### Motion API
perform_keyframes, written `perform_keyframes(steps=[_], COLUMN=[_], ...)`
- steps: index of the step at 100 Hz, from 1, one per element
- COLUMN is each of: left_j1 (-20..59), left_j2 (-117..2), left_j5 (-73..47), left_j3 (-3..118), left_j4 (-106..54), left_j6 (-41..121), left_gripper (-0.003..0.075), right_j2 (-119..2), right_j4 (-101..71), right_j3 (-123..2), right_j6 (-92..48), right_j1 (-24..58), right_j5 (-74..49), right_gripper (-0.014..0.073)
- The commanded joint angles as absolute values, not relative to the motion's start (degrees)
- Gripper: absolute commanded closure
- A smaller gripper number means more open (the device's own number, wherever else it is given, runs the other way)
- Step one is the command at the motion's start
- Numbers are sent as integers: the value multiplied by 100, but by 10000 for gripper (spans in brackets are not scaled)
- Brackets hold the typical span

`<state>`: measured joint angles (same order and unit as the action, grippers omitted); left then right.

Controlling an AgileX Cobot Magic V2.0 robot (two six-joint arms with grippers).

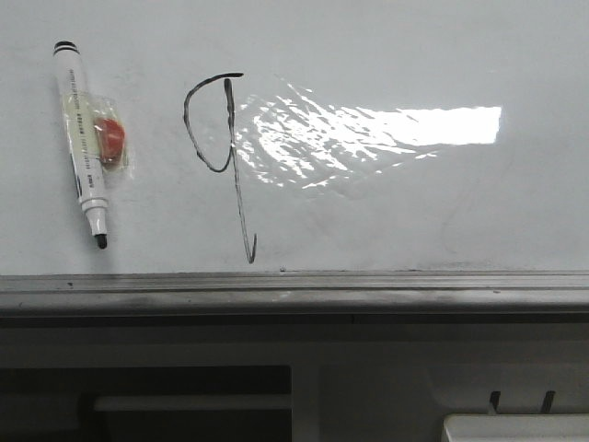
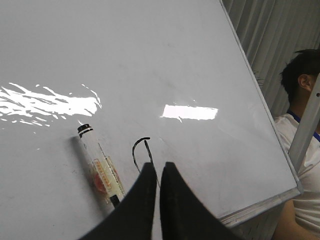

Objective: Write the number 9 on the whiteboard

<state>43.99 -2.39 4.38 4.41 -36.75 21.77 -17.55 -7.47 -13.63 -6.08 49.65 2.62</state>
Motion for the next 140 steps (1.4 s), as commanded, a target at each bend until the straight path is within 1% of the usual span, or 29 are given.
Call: perform_keyframes(steps=[1, 41, 50, 59, 74, 84, 93, 99, 119, 126, 140], left_j1=[4393, 4393, 4270, 3861, 2712, 1925, 1457, 1261, 722, 621, 424], left_j2=[-294, -294, -294, -304, -304, -304, -304, -294, 10, 204, 191], left_j5=[791, 857, 856, 868, 855, 845, 910, 1056, -246, -679, -1327], left_j3=[589, 514, 398, 266, 162, 17, -135, -273, -261, -271, -271], left_j4=[-3662, -3643, -2844, -1872, -1562, -843, 0, 342, 342, 342, 342], left_j6=[2168, 2168, 2168, 2133, 1817, 734, -313, -757, -724, -699, -699], left_gripper=[740, 740, 740, 740, 740, 740, 740, 740, 740, 740, 740], right_j2=[-1793, -1793, -1793, -1793, -1793, -1793, -1793, -1793, -1793, -1793, -1793], right_j4=[-698, -698, -698, -698, -698, -698, -698, -698, -698, -698, -698], right_j3=[-1515, -1515, -1515, -1515, -1515, -1515, -1515, -1515, -1515, -1515, -1515], right_j6=[-646, -646, -646, -646, -646, -646, -646, -646, -646, -646, -646], right_j1=[4963, 4963, 4963, 4963, 4963, 4963, 4963, 4963, 4963, 4963, 4963], right_j5=[725, 725, 725, 725, 725, 725, 725, 725, 725, 725, 721], right_gripper=[663, 663, 663, 663, 663, 663, 663, 663, 663, 663, 663])
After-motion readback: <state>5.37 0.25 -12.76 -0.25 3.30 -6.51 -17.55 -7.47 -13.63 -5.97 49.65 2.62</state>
